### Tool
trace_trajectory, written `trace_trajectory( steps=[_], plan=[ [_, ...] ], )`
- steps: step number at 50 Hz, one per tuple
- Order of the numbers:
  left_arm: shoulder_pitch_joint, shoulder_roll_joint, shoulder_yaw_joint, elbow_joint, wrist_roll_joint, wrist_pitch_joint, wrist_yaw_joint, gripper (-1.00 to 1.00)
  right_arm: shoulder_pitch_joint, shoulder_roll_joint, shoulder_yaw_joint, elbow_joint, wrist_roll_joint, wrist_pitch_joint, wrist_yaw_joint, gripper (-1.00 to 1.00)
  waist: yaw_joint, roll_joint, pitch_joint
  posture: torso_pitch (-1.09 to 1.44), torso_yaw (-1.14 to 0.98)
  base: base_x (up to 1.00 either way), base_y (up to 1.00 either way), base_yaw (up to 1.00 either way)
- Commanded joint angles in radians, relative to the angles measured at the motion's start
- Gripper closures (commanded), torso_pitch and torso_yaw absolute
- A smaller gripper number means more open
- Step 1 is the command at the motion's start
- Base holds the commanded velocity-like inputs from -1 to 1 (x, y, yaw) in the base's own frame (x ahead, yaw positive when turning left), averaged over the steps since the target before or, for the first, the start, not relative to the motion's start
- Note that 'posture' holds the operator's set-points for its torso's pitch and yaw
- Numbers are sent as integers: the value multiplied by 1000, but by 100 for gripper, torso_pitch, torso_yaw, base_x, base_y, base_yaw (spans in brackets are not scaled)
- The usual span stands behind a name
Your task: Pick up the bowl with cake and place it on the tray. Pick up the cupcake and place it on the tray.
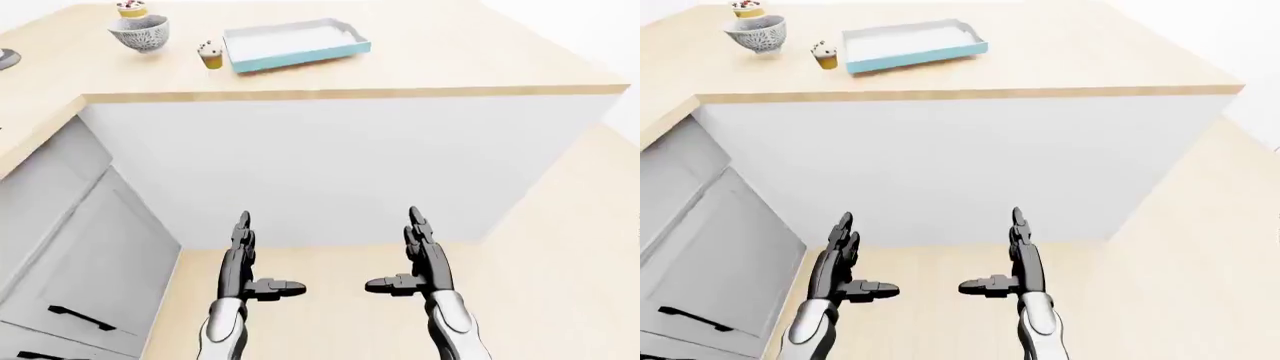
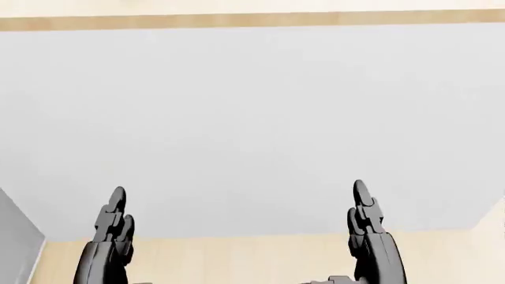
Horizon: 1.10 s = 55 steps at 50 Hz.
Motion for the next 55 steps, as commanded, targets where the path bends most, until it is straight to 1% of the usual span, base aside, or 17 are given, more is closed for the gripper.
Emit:
trace_trajectory(
  steps=[1, 3, 5, 7, 8, 12, 17, 26, 27, 30, 33, 38, 41, 42, 43, 45, 55],
  plan=[
    [0, 4, -15, -177, 21, -35, 2, -100, -28, -6, -6, -113, 2, -43, -8, -100, -2, -8, -1, 0, 0, 0, 0, 0],
    [-1, 4, -9, -174, 13, -30, -7, -100, -21, -4, -4, -135, 2, -33, -7, -100, 8, -1, -63, 0, 0, 0, 0, 0],
    [-4, 2, -8, -163, 14, -34, -9, -100, -23, -4, -4, -126, 2, -39, -6, -100, 7, -8, -17, 0, 0, 0, 0, 0],
    [-4, 1, -12, -160, 19, -36, -12, -100, -18, -2, 0, -144, 0, -27, -7, -100, 8, -8, -69, 0, 0, 0, 0, 0],
    [-5, 1, -12, -164, 20, -33, -11, -100, -17, -1, 2, -140, -1, -33, -7, -100, 9, -8, -74, 0, 0, 0, 0, 0],
    [-13, 12, -5, -295, 30, 97, -16, -100, -47, -5, -5, -148, -8, -10, -20, -100, 7, -5, -78, 0, 0, 0, 0, 0],
    [-81, 28, 20, -513, 32, 339, -31, -100, -77, -17, -18, -367, -5, 183, -26, -100, 9, -4, -84, 0, 0, 0, 0, 0],
    [-329, 97, 111, -753, -18, 738, -33, -100, -219, -73, -105, -707, 92, 526, -20, -100, 11, -4, -95, 0, 0, 0, 0, 0],
    [-354, 108, 128, -772, -33, 776, -29, -100, -237, -76, -121, -729, 115, 558, -22, -100, 9, 3, -107, 0, 0, 0, 14, 0],
    [-453, 158, 186, -799, -88, 881, -7, -100, -293, -90, -119, -799, 156, 663, -43, -100, 3, -43, -78, 0, 0, 0, 45, 0],
    [-483, 191, 199, -799, -119, 908, 15, -100, -306, -89, -112, -792, 173, 667, -48, -100, -1, -41, -86, 0, 0, 0, 47, 0],
    [-504, 222, 201, -810, -132, 934, 29, -100, -312, -94, -115, -804, 197, 683, -58, -100, -10, 21, -60, 0, 0, 0, 47, 0],
    [-502, 231, 206, -822, -141, 944, 31, -100, -314, -91, -117, -807, 214, 688, -67, -100, -20, 110, -93, 0, 0, 0, 47, 0],
    [-494, 233, 208, -819, -142, 935, 28, -100, -310, -92, -115, -808, 217, 685, -68, -100, -3, 85, -73, 0, 0, 0, 47, 0],
    [-491, 232, 211, -818, -145, 933, 28, -100, -308, -92, -115, -806, 219, 681, -68, -100, -10, 84, -59, 0, 0, 0, 48, 0],
    [-493, 228, 204, -818, -146, 935, 38, -100, -305, -88, -117, -789, 227, 664, -70, -100, -4, 55, -63, 0, 0, 0, 39, 0],
    [-506, 224, 200, -802, -148, 937, 35, -100, -305, -90, -112, -783, 251, 654, -79, -100, -10, -14, -59, 0, 0, 0, 33, 0]
  ],
)
